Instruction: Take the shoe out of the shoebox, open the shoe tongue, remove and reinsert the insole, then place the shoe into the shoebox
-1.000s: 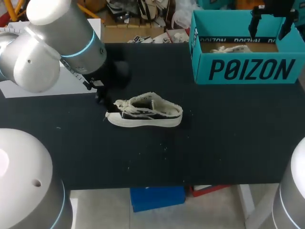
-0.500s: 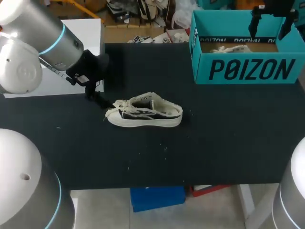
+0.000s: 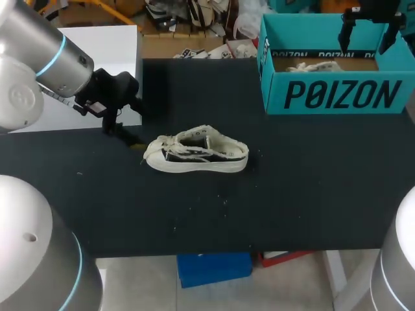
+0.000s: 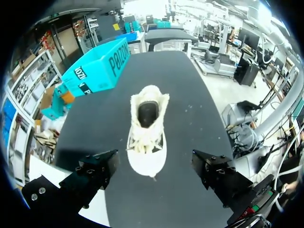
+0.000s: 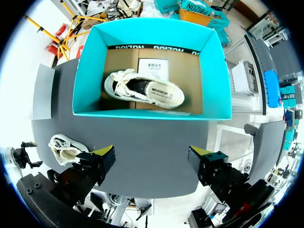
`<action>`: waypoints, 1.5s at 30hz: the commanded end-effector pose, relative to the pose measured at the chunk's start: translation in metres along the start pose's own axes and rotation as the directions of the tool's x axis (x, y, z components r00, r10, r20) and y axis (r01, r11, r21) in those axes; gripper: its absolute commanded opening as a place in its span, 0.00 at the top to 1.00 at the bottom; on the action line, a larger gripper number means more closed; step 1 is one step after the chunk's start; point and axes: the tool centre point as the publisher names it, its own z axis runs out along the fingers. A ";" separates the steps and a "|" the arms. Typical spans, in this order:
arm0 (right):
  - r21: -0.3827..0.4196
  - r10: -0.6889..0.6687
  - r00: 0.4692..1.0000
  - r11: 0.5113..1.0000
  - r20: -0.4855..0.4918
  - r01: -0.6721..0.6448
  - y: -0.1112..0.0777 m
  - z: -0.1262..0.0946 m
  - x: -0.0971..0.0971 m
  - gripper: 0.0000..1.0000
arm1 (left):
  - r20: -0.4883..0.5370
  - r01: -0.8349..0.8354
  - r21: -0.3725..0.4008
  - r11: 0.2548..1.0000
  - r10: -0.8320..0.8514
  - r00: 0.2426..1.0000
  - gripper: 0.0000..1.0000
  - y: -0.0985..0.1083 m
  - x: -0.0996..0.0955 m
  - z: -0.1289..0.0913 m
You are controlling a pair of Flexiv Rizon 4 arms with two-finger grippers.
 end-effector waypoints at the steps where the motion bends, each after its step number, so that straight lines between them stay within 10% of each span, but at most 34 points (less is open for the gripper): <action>1: 0.001 0.000 1.000 1.000 0.000 0.000 0.000 0.000 0.000 0.00 | 0.008 0.002 -0.012 1.000 -0.002 1.000 0.00 0.004 0.001 0.000; 5: 0.001 0.000 1.000 1.000 0.000 0.000 0.000 0.000 0.000 0.00 | 0.008 0.002 -0.012 1.000 -0.002 1.000 0.00 0.004 0.001 0.000; 8: -0.051 -0.240 0.966 0.968 0.094 0.246 0.001 -0.022 0.010 0.00 | 0.008 0.002 -0.012 1.000 -0.002 1.000 0.00 0.004 0.001 0.000; 11: -0.073 -0.536 0.837 0.835 0.111 0.545 -0.016 -0.031 0.019 0.00 | 0.008 0.002 -0.012 1.000 -0.002 1.000 0.00 0.004 0.001 0.000; 14: -0.066 -0.815 0.553 0.551 0.171 0.832 -0.048 -0.039 0.033 0.00 | 0.008 0.002 -0.012 1.000 -0.002 1.000 0.00 0.004 0.001 0.000; 30: -0.066 -0.815 0.553 0.551 0.171 0.832 -0.048 -0.039 0.033 0.00 | 0.008 0.002 -0.012 1.000 -0.002 1.000 0.00 0.004 0.001 0.000; 38: -0.038 -0.961 0.261 0.259 0.089 0.965 -0.062 -0.035 0.075 0.00 | 0.008 0.002 -0.012 1.000 -0.002 1.000 0.00 0.004 0.001 0.000; 45: -0.082 -0.986 0.151 0.146 0.068 0.986 -0.089 -0.032 0.114 0.00 | 0.008 0.002 -0.012 1.000 -0.002 1.000 0.00 0.004 0.001 0.000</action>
